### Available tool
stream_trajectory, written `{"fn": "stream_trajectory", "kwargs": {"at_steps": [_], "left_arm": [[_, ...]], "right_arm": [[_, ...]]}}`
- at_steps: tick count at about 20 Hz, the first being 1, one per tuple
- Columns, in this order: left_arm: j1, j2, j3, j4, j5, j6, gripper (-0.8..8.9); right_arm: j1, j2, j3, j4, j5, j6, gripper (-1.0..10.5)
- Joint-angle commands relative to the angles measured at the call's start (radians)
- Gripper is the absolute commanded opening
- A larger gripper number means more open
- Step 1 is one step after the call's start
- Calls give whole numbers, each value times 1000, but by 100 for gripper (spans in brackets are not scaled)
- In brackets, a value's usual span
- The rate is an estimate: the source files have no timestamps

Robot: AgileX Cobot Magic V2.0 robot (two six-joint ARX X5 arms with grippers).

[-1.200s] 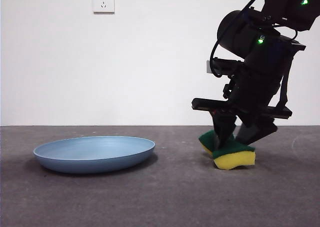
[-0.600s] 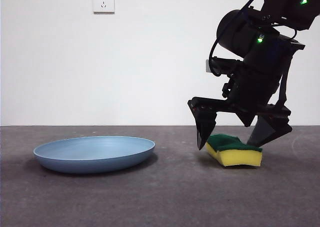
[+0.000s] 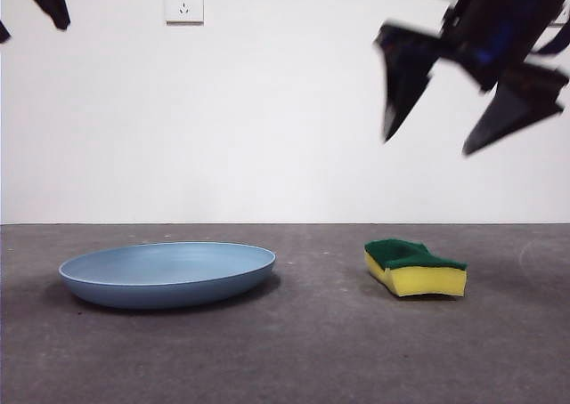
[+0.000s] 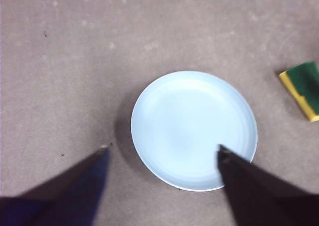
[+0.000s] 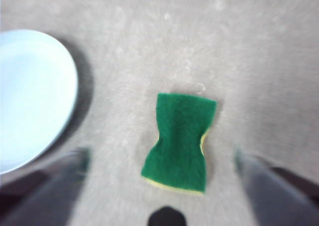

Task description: Pick up the plate,pick up the cloth,clean the plate with the cloth

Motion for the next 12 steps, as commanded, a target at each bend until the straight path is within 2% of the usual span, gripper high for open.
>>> {"fn": "stream_trajectory", "kwargs": {"at_steps": [1,2,8,12], "left_arm": [[-4,23,-5,10,-4,37,-2],[-4,29,-5,13,-4,51,-6],[-4,29,-6,54,-4,78,-8],[-4,13,-7,73,-3,78,-9]], "right_arm": [[2,-64,5,-35,0,-6,16],[2,-88,5,-46,-1,-14,-14],[10,-195,3,-70,0,-48,-12],[50,-289,-25,-62,6,-56,-12]]}}
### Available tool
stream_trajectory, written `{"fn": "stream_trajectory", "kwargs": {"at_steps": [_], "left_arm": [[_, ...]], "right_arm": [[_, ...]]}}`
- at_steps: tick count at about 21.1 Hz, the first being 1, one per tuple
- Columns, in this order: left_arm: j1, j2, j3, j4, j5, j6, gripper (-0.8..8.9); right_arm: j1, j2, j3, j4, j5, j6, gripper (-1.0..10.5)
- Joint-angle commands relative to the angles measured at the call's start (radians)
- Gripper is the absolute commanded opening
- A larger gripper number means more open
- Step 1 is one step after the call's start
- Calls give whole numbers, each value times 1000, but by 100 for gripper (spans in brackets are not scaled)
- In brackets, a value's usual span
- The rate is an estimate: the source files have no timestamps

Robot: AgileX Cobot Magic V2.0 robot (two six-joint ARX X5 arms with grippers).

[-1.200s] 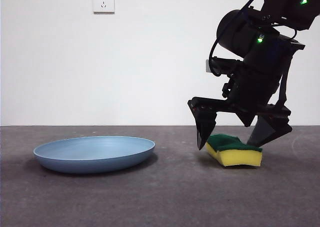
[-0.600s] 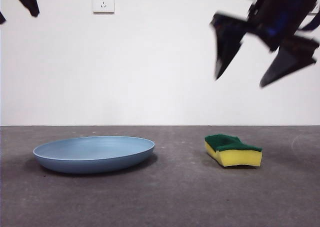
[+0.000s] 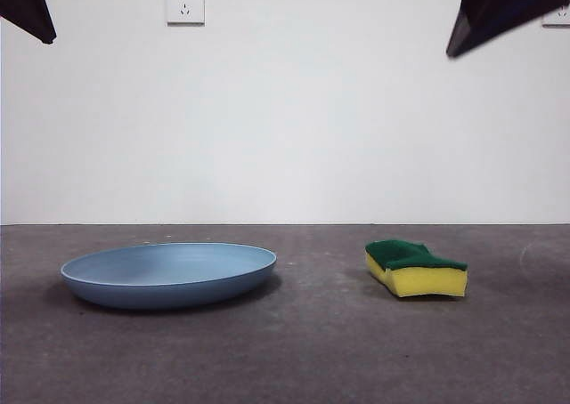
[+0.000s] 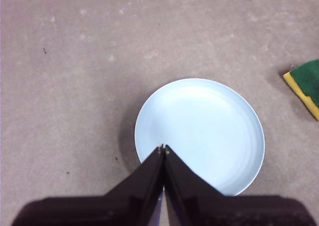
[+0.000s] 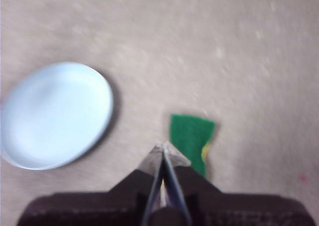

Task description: Pick up the plate,pick up the cloth,clean the plate with the cloth

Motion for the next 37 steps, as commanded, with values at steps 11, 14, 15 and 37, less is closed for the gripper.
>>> {"fn": "stream_trajectory", "kwargs": {"at_steps": [11,14,15,37], "left_arm": [[-4,-376,-345,231,-3,4,-8],[-4,-563,-555,339,-1,-33,-8],[-4,-616,-608,356,-1,-53,-8],[-4,-652,-628,315,-4,-111,-3]], "right_arm": [[67,-386,-421,272,5,-3,-12],[92,-466,-480,265,5,-3,-12],[93,-476,-480,255,5,-2,-12],[93,-476,-480,251,5,5,-11]]}}
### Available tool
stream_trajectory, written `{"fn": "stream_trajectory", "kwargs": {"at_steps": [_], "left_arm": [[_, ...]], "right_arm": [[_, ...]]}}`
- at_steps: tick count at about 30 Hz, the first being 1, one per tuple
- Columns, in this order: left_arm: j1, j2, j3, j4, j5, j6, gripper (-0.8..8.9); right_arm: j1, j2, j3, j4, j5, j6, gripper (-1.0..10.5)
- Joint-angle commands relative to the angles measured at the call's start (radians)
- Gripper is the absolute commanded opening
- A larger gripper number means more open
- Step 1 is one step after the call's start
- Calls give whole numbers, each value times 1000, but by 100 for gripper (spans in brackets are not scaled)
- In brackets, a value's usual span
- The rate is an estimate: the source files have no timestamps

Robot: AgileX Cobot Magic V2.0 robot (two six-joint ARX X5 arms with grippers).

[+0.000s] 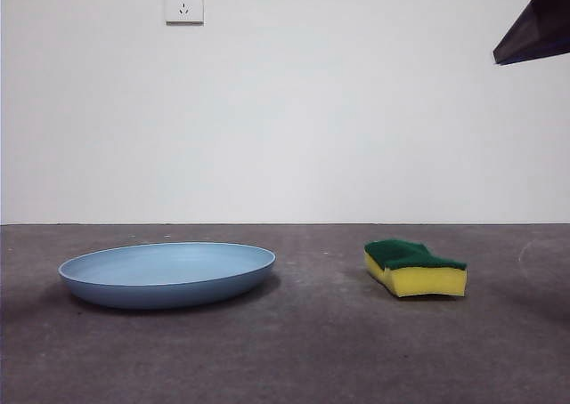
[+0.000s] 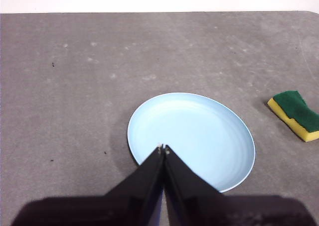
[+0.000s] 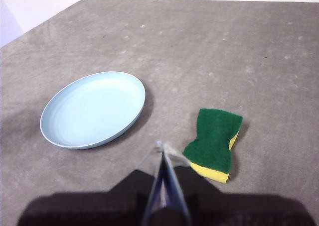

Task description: Pick up the plate,pick up the cloth,clean the plate with the cloth

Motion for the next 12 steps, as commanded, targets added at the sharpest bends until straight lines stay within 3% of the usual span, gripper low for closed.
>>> {"fn": "stream_trajectory", "kwargs": {"at_steps": [1,8,12], "left_arm": [[-1,-2,-2,1,-16,49,-3],[84,-96,-10,6,-52,128,-3],[138,-147,-74,89,-47,177,-3]], "right_arm": [[0,-1,-7,5,3,6,-11],[0,0,-7,4,3,6,-11],[0,-1,-7,1,3,6,-11]]}}
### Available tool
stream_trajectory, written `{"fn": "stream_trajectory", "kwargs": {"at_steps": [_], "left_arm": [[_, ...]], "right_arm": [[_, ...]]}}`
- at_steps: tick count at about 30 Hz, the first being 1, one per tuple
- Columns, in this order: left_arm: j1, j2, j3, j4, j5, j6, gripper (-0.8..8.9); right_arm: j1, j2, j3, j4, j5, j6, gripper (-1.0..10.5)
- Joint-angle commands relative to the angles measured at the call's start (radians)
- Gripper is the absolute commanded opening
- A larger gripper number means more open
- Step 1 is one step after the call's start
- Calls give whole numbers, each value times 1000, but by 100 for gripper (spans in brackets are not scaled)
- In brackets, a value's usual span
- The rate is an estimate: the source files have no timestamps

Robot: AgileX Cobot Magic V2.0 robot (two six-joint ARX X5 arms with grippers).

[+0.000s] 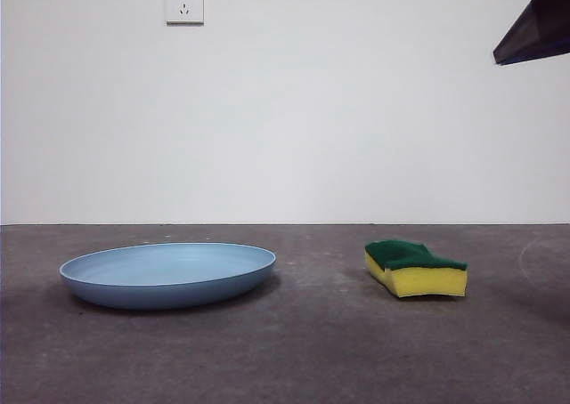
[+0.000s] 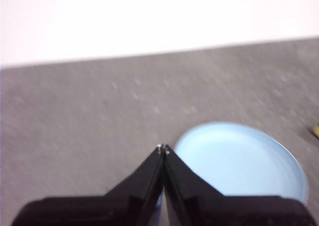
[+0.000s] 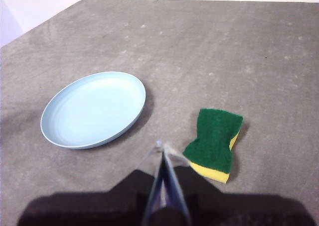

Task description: Pick up the plate,pick up the cloth,clean the plate with the cloth

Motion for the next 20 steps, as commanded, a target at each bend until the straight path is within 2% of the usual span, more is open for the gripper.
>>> {"fn": "stream_trajectory", "kwargs": {"at_steps": [1,11,20], "left_arm": [[37,-36,-68,59,16,53,-3],[142,-163,-319,302,130,36,-3],[184,-237,-417,289,154,-6,-3]], "right_arm": [[0,-1,-7,-1,3,6,-11],[0,-1,-7,-2,3,6,-11],[0,-1,-7,-2,3,6,-11]]}}
